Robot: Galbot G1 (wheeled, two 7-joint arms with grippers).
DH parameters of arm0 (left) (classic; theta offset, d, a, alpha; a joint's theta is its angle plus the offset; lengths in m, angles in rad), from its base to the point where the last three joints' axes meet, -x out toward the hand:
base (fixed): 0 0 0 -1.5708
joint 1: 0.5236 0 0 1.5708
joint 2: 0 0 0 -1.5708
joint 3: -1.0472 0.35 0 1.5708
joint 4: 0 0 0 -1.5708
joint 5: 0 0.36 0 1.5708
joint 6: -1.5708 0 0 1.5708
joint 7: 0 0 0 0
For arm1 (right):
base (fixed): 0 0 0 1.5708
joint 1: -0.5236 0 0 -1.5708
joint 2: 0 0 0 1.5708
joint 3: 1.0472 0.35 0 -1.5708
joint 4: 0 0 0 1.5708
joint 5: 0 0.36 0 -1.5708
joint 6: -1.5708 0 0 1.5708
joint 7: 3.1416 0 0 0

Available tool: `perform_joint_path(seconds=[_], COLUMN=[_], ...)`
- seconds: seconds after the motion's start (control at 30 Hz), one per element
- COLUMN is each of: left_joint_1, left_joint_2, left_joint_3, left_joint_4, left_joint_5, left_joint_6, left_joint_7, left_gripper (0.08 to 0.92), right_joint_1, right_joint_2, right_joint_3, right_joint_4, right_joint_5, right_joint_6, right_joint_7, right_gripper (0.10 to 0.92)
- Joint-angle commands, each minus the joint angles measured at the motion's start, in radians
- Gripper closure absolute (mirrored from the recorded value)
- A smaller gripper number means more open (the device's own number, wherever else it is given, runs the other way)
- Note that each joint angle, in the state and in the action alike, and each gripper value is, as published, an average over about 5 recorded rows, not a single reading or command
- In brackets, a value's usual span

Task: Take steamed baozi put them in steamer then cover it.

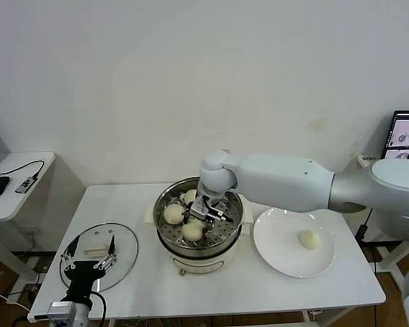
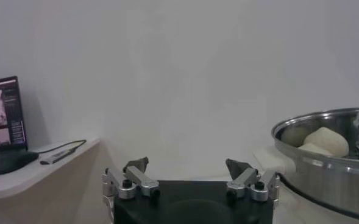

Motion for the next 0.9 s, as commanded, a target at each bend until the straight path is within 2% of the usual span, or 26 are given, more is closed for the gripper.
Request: perform_joint_path(seconds=[0.03,0.17,0.4,0.53,0.73,0.9], left_joint_1=[-0.009,-0.018,-0.025,-0.031,-0.043,-0.046], left_joint_2=[0.004,0.011,0.035,0.046,0.055,0.062], left_joint_3=[0.002,0.003,0.0,0.009,0.028,0.037], left_joint_4=[0.008,0.014,0.017,0.019,0.024,0.03], left_joint_5=[-0.001,-0.004,-0.019,-0.021,-0.021,-0.02], left_joint_6=[0.004,0.005,0.004,0.003,0.003,0.001], left_joint_7=[0.002,0.003,0.004,0.006,0.006,0.005], left_gripper=[0.177,0.177,0.177,0.177,0.177,0.177], right_joint_1=[0.076,0.125,0.144,0.129,0.03,-0.129], right_joint_2=[-0.041,-0.121,-0.352,-0.497,-0.724,-0.821], right_joint_3=[0.015,0.044,0.077,0.088,0.142,0.248], right_joint_4=[0.042,0.08,0.201,0.268,0.32,0.286], right_joint_5=[0.088,0.123,0.21,0.208,0.15,0.045], right_joint_6=[-0.022,-0.091,-0.4,-0.521,-0.555,-0.509], right_joint_7=[-0.026,-0.064,-0.07,-0.049,-0.059,-0.07], right_gripper=[0.274,0.21,0.202,0.203,0.203,0.203])
